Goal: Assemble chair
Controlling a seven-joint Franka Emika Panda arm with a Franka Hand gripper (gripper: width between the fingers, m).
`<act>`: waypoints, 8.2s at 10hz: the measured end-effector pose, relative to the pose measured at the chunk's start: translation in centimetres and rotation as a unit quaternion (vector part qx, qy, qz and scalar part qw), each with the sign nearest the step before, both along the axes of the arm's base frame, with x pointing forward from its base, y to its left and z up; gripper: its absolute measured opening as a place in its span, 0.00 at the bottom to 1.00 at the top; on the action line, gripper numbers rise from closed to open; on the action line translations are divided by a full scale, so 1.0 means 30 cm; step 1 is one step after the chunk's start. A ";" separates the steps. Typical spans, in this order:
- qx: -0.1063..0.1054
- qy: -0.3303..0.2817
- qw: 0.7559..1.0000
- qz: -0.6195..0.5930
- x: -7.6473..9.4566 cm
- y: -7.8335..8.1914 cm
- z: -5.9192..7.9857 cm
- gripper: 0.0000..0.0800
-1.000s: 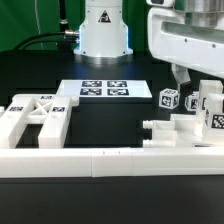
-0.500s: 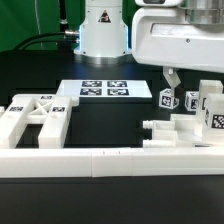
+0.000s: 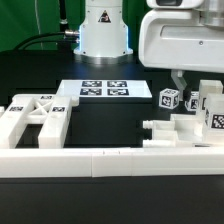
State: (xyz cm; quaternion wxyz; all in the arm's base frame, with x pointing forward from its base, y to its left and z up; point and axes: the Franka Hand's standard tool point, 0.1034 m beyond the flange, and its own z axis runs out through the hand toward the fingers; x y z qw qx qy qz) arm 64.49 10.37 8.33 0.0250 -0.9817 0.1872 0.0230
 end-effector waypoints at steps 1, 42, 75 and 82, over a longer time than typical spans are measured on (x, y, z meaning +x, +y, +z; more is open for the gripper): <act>0.002 -0.005 1.000 0.030 0.001 0.008 -0.002 0.81; -0.005 -0.044 0.966 -0.254 0.034 -0.055 0.061 0.81; -0.049 -0.098 0.980 0.163 -0.112 -0.281 -0.050 0.81; -0.039 -0.093 0.992 0.072 -0.138 -0.302 -0.054 0.81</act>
Offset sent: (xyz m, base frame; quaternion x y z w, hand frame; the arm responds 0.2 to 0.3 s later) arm -0.0109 0.0073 -0.0047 0.0030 0.0057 -0.1892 0.9819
